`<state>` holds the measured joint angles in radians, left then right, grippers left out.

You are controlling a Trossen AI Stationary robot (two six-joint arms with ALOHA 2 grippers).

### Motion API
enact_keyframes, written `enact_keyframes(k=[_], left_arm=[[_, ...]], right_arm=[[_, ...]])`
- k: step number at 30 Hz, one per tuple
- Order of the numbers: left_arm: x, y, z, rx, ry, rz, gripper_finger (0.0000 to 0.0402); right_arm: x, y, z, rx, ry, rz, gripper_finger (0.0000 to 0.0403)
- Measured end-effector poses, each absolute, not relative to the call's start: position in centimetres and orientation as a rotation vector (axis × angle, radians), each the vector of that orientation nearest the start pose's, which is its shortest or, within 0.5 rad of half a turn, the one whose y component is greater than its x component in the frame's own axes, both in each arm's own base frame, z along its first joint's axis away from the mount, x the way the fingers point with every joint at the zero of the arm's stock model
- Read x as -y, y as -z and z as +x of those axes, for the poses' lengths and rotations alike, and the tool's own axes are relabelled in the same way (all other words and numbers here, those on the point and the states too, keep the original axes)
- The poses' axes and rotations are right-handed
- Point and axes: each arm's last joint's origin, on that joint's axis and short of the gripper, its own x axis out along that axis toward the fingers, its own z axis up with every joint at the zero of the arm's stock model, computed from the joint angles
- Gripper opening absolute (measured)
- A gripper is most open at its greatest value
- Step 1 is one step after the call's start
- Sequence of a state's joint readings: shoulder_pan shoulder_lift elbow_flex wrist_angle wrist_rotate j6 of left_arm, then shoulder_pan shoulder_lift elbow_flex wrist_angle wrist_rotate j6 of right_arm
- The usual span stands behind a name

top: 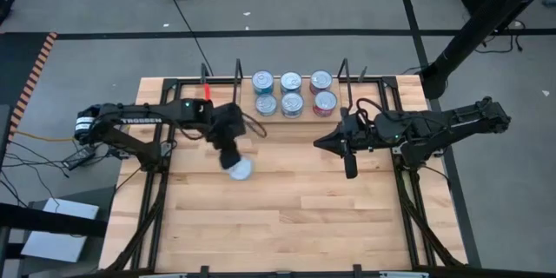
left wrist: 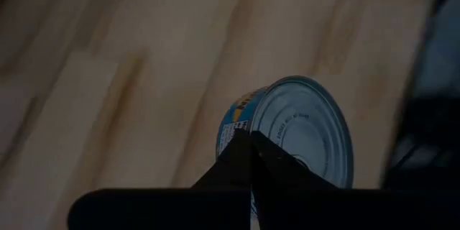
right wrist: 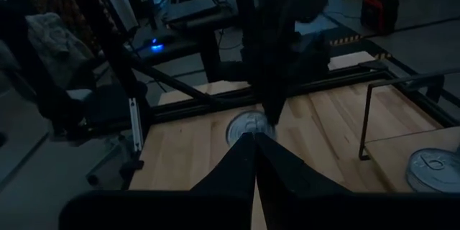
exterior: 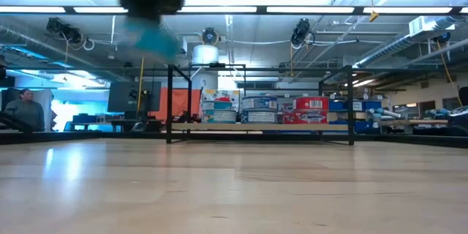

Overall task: Stack canned seafood by type on shelf
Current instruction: Stack the yellow-blue tuna can on top of the yellow-blue tuna can on the shelf

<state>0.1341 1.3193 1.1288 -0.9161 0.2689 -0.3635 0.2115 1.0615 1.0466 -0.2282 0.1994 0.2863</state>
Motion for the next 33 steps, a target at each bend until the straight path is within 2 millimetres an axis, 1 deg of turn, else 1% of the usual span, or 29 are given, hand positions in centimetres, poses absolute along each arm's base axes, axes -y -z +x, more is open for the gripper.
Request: enact_keyframes(k=[4,6,8,11,15,19,23,26,30,33], left_arm=[[-2.7,-30.9,26.6,-0.882,-0.114,-0.688,0.0],[-2.9,-32.0,27.3,-0.772,-0.15,-0.721,0.0],[-3.2,-32.7,27.7,-0.686,-0.217,-0.737,0.0],[-4.2,-33.2,28.2,-0.599,-0.341,-0.743,0.0],[-6.1,-32.7,29.4,-0.563,-0.486,-0.757,0.0],[-8.7,-32.2,30.7,-0.513,-0.549,-0.779,0.0],[-11.3,-31.1,30.8,-0.519,-0.662,-0.787,0.0],[-12.8,-30.5,30.7,-0.524,-0.723,-0.786,0.0],[-13.8,-29.9,30.7,-0.534,-0.748,-0.783,0.0],[-14.0,-29.9,30.6,-0.542,-0.736,-0.745,0.0]], right_arm=[[-4.2,-36.8,22.7,-0.224,0.035,0.236,0.0023],[-4.2,-36.8,22.7,-0.224,0.038,0.236,0.0023],[-4.2,-36.8,22.7,-0.224,0.038,0.236,0.0023],[-4.2,-36.8,22.7,-0.224,0.039,0.238,0.0023],[-4.2,-36.8,22.7,-0.223,0.039,0.238,0.0023],[-4.2,-36.9,22.7,-0.222,0.039,0.246,0.0023],[-4.4,-36.9,22.6,-0.222,0.034,0.255,0.0023],[-4.4,-36.9,22.6,-0.223,0.033,0.26,0.0023],[-4.4,-36.8,22.6,-0.223,0.033,0.26,0.0023],[-4.4,-36.8,22.6,-0.224,0.033,0.26,0.0023]])
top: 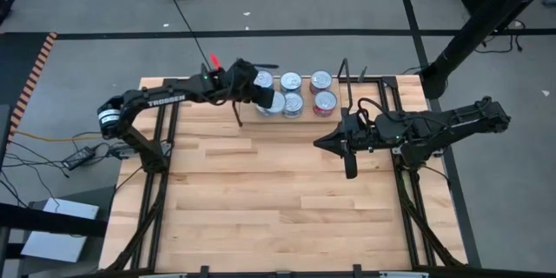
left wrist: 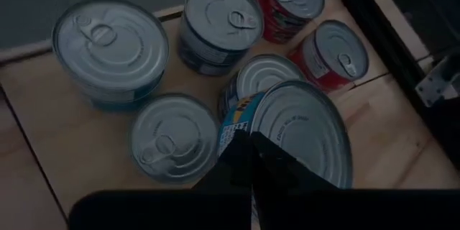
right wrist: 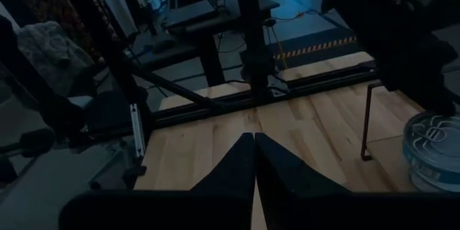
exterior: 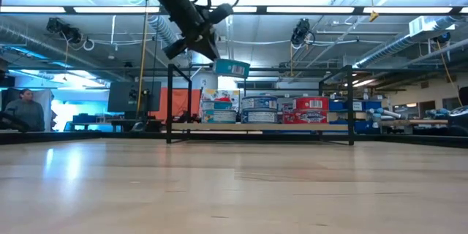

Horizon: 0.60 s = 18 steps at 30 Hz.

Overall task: Stack canned seafood by type on shelf
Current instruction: Stack the yellow-blue tuna can on top of the yellow-blue tuna can on the shelf

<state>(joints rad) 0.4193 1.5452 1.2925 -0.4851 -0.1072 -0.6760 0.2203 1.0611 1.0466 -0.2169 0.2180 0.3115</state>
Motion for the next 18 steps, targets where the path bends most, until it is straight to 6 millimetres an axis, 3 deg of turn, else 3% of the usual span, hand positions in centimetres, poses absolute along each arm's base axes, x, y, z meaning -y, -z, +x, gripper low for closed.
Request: enact_keyframes(k=[6,11,18], left_arm=[[-14.3,-32.0,30.4,-0.582,-0.729,-0.661,0.0],[-16.0,-34.1,30.3,-0.63,-0.748,-0.596,0.0],[-19.0,-34.0,32.0,-0.832,-0.726,-0.554,0.0]], right_arm=[[-4.4,-36.8,22.6,-0.225,0.031,0.244,0.0023],[-4.4,-36.8,22.6,-0.225,0.031,0.239,0.0023],[-4.4,-36.8,22.6,-0.226,0.03,0.236,0.0023]])
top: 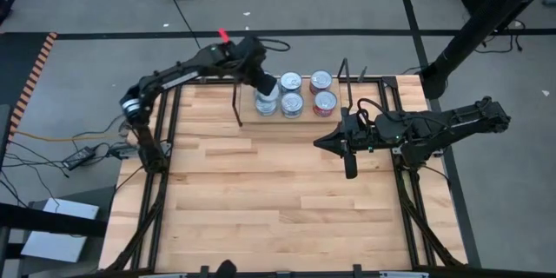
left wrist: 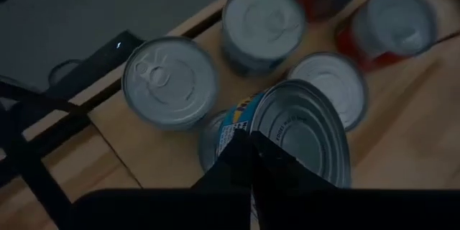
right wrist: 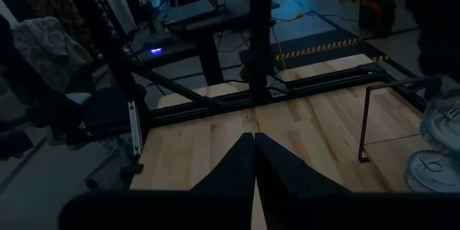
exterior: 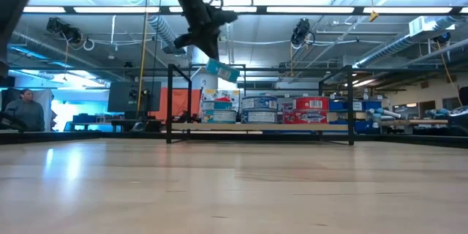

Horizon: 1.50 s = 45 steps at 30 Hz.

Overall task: Stack canned seafood by type on shelf
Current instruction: Stack the yellow-blue tuna can on top of the yellow-blue tuna can on the shelf

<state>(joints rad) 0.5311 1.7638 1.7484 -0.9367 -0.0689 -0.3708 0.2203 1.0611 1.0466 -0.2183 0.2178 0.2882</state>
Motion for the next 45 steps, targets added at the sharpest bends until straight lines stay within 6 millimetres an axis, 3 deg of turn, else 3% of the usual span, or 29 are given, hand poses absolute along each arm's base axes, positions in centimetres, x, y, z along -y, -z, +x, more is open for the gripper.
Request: enact_keyframes(k=[11,25,45], left_arm=[[-21.4,-32.0,35.4,-1.0,-0.696,-0.481,0.0],[-22.1,-29.6,36.2,-1.104,-0.717,-0.417,0.0],[-21.6,-29.5,36.4,-1.114,-0.697,-0.425,0.0]], right_arm=[[-4.4,-36.8,22.6,-0.226,0.03,0.236,0.0023],[-4.4,-36.8,22.6,-0.226,0.03,0.236,0.0023],[-4.4,-36.8,22.6,-0.226,0.03,0.233,0.0023]])
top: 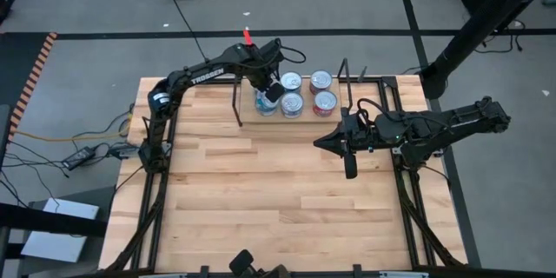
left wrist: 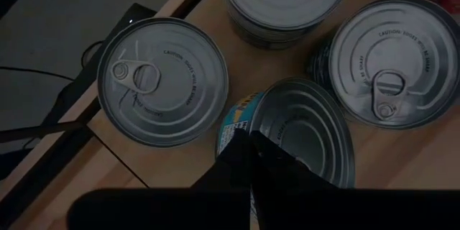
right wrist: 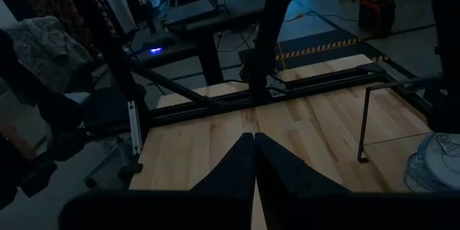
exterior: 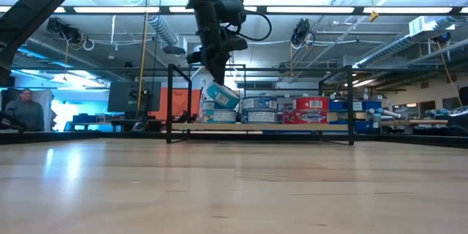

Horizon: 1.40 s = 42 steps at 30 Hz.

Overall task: Stack canned seafood by type on shelf
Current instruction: Stack the yellow-blue tuna can on top of the yellow-blue tuna can on the shelf

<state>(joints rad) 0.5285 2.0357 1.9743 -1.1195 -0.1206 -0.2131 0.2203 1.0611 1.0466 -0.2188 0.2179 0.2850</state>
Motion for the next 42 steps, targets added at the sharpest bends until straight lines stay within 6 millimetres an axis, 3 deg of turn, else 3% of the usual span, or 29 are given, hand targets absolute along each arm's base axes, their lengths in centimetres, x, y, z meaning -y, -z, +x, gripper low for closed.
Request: enact_keyframes(k=[17,31,42], left_arm=[[-21.7,-29.5,36.5,-1.105,-0.696,-0.42,0.0],[-21.8,-28.1,37.1,-1.154,-0.684,-0.403,0.0001],[-21.8,-28.1,37.0,-1.175,-0.676,-0.342,0.0032]], right_arm=[[-4.4,-36.8,22.6,-0.226,0.029,0.227,0.0023],[-4.4,-36.8,22.6,-0.225,0.028,0.218,0.0023],[-4.4,-36.8,22.6,-0.224,0.028,0.215,0.0023]])
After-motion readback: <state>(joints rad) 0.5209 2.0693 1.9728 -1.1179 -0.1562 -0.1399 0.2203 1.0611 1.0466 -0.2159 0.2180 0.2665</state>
